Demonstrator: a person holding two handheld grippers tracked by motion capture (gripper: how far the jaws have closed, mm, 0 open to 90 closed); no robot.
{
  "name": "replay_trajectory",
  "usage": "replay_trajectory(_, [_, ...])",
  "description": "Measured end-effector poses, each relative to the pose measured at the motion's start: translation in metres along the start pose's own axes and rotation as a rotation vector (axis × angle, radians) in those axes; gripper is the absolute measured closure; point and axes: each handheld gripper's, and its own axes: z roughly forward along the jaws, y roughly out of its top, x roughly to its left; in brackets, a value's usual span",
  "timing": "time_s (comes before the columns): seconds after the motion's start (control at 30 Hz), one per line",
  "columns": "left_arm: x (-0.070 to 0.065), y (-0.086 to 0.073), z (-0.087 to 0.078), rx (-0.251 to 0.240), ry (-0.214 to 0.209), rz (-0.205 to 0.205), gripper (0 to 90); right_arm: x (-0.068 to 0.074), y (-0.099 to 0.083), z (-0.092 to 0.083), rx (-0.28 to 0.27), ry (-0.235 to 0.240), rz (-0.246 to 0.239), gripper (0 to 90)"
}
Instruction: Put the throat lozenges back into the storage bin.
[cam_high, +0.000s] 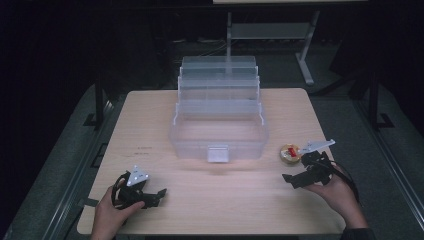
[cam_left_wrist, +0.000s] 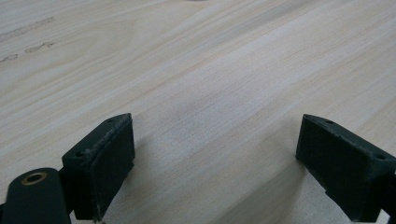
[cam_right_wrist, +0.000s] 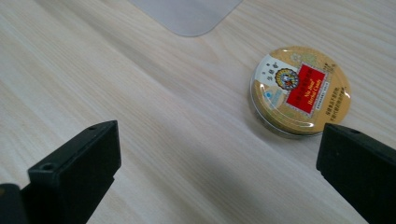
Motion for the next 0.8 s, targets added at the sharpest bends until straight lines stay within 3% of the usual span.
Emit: replay_trajectory(0.8, [0.0,0.0,0.0,0.002,0.0,0.0,10.7,-0.023,0.01,0.006,0.022,-0.037,0.043,0.0])
